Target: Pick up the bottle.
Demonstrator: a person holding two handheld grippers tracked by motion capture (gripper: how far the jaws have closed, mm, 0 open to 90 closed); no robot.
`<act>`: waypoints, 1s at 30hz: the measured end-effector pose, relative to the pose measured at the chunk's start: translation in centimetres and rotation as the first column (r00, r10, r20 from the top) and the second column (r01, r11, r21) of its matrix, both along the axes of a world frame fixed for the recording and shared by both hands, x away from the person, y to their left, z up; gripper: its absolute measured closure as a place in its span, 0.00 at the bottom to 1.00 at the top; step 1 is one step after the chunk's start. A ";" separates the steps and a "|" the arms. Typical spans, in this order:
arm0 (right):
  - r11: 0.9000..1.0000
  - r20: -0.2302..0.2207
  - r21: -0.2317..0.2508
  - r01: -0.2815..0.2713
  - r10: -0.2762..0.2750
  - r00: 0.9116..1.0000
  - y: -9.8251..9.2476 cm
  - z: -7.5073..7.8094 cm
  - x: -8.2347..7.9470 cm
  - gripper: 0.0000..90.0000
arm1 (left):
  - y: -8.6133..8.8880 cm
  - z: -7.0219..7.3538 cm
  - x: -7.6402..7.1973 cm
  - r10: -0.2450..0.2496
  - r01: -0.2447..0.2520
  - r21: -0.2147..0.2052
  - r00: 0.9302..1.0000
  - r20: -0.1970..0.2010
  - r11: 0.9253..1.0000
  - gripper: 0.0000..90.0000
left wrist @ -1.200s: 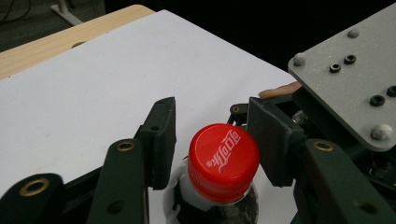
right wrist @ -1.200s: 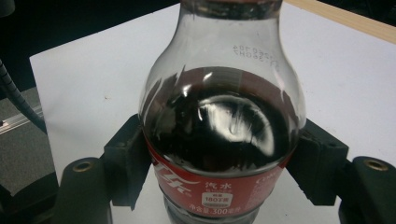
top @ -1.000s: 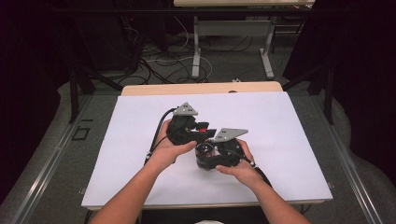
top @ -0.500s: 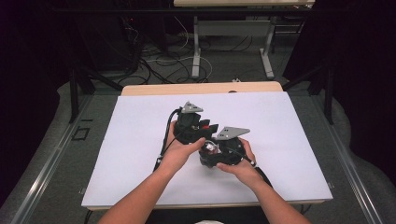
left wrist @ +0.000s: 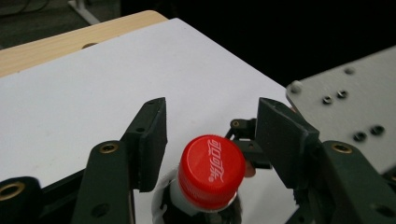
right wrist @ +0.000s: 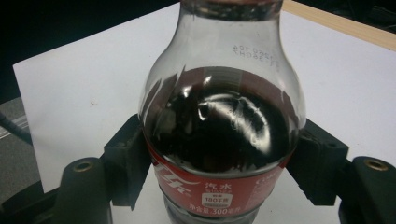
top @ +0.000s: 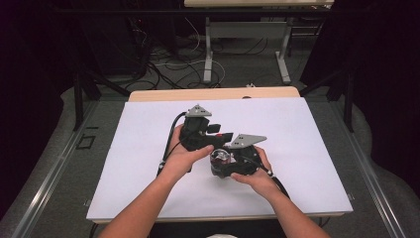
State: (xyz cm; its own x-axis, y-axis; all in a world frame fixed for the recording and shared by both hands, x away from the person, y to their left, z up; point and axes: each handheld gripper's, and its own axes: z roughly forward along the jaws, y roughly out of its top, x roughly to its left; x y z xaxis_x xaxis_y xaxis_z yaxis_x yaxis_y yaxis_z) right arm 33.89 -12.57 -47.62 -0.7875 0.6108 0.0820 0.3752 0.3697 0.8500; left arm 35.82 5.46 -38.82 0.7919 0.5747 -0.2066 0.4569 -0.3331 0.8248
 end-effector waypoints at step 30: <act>0.999 0.020 0.000 -0.041 0.041 0.999 0.2 -0.1 0.0 0.33 | -0.1 -1.3 0.3 -0.090 0.090 0.015 0.996 0.028 0.996 0.67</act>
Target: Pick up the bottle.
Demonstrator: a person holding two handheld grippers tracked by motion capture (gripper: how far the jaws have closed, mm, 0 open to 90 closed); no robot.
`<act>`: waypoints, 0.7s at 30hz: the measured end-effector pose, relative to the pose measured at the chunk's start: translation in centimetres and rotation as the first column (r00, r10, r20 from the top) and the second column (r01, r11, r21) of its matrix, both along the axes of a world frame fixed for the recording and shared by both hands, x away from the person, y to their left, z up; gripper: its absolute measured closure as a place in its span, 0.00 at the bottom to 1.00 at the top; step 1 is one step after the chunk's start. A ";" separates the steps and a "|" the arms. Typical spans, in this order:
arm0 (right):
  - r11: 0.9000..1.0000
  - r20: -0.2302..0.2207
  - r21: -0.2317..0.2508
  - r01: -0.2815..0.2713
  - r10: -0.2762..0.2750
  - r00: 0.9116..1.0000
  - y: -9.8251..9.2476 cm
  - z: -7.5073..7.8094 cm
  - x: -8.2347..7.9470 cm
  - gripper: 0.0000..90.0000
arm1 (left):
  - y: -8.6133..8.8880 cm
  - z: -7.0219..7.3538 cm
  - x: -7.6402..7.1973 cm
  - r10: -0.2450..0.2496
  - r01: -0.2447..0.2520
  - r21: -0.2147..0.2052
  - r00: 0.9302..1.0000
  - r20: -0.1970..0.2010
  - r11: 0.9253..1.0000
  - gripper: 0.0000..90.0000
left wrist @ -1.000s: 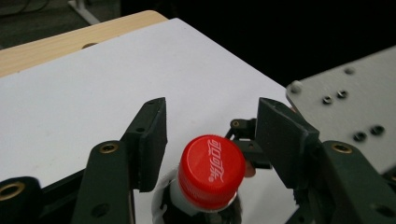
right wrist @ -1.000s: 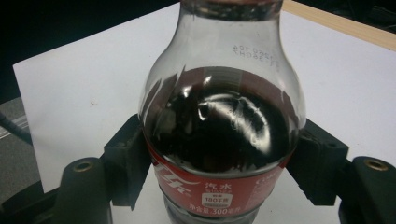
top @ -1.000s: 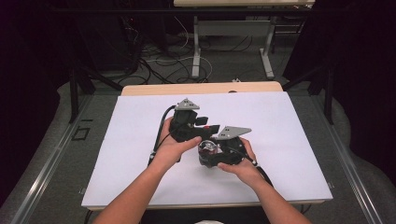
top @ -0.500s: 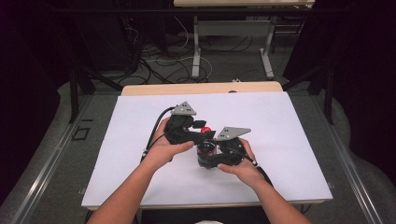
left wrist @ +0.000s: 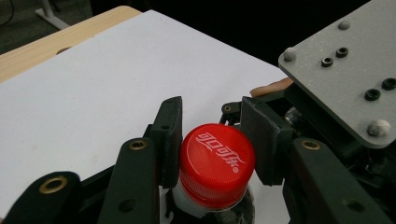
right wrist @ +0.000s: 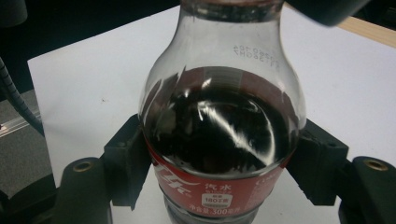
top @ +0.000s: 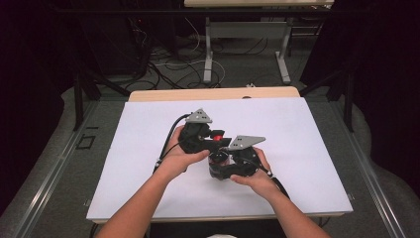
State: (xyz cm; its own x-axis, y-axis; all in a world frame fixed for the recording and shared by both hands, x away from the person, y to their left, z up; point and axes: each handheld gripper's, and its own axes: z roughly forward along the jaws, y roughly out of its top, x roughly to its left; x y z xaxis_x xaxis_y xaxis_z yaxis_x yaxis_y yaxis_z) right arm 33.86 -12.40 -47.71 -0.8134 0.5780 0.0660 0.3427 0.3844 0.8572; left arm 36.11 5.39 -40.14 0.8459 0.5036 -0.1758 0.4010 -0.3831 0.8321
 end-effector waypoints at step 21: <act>0.996 -0.029 -0.014 0.091 -0.091 0.995 -0.5 -0.1 0.3 0.33 | -2.2 0.1 -0.3 0.247 -0.247 0.037 0.969 -0.024 0.968 0.67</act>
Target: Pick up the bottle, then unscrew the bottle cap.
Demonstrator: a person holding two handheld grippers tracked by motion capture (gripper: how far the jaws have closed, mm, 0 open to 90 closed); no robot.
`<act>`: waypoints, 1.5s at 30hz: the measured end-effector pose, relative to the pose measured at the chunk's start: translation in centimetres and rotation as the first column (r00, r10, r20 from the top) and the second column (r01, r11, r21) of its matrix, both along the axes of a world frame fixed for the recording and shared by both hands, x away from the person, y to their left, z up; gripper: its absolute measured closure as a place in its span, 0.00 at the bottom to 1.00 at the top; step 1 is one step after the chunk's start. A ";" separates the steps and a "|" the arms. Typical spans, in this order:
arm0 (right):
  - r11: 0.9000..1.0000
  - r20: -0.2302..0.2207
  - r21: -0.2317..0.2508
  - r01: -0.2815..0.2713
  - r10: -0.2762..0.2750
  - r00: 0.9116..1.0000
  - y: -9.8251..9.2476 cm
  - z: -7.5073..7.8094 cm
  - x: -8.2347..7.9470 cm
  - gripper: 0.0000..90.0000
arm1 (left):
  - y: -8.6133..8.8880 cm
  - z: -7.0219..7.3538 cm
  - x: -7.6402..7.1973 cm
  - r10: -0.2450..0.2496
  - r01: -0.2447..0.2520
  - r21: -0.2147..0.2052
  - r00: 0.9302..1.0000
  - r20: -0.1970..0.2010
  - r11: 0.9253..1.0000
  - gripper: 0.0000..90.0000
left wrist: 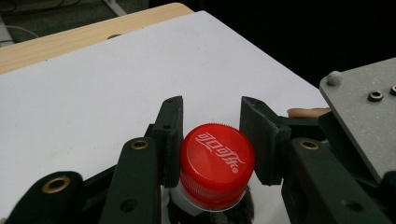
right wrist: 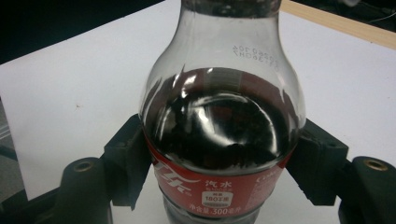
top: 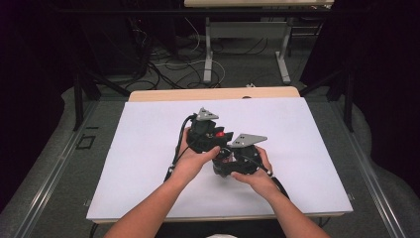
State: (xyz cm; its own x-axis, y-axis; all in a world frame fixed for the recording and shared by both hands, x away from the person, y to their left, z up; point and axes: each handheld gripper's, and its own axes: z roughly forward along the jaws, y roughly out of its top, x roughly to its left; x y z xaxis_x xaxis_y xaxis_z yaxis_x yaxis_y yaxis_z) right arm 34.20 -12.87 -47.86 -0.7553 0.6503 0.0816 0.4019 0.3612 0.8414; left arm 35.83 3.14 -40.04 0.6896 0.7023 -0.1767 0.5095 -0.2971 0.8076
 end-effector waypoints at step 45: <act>0.997 0.008 0.002 -0.078 0.078 0.997 0.5 0.2 -0.5 0.33 | 2.4 0.4 0.0 -0.193 0.193 -0.031 0.981 -0.001 0.981 0.67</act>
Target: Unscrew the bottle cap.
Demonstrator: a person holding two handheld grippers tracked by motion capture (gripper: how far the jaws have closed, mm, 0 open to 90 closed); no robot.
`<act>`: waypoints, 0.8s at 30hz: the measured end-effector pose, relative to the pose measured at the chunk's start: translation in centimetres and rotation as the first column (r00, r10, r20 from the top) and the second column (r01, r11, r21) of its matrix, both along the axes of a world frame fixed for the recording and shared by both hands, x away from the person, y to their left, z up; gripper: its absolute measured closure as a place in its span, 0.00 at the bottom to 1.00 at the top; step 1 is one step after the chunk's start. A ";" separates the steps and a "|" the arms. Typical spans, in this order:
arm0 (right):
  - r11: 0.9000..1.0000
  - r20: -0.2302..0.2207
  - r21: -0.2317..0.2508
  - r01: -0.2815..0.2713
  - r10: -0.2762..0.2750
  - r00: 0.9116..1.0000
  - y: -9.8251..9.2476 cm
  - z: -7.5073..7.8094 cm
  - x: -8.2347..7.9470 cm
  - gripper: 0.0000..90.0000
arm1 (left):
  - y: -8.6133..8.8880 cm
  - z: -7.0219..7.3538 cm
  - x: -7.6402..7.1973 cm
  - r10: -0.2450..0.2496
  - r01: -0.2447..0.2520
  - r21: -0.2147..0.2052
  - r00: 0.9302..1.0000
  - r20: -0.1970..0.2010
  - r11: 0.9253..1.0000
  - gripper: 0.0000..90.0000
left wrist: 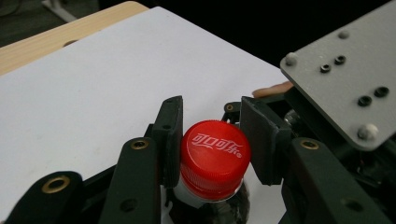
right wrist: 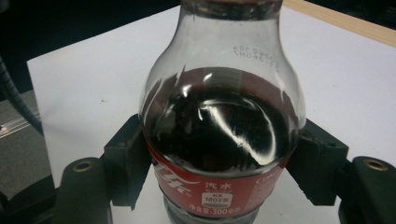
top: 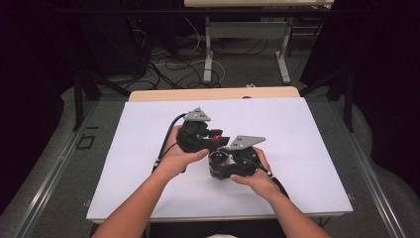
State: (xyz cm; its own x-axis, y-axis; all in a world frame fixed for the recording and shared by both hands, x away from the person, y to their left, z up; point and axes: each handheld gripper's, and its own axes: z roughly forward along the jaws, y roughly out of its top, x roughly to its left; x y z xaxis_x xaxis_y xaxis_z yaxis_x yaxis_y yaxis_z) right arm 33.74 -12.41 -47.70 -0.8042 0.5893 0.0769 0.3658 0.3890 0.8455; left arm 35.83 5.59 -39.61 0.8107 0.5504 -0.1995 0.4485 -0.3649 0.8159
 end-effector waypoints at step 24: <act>0.999 0.002 0.021 0.026 -0.027 1.000 -0.2 0.0 0.2 0.33 | -0.1 1.0 -0.3 0.058 -0.058 0.002 0.998 0.025 0.998 0.45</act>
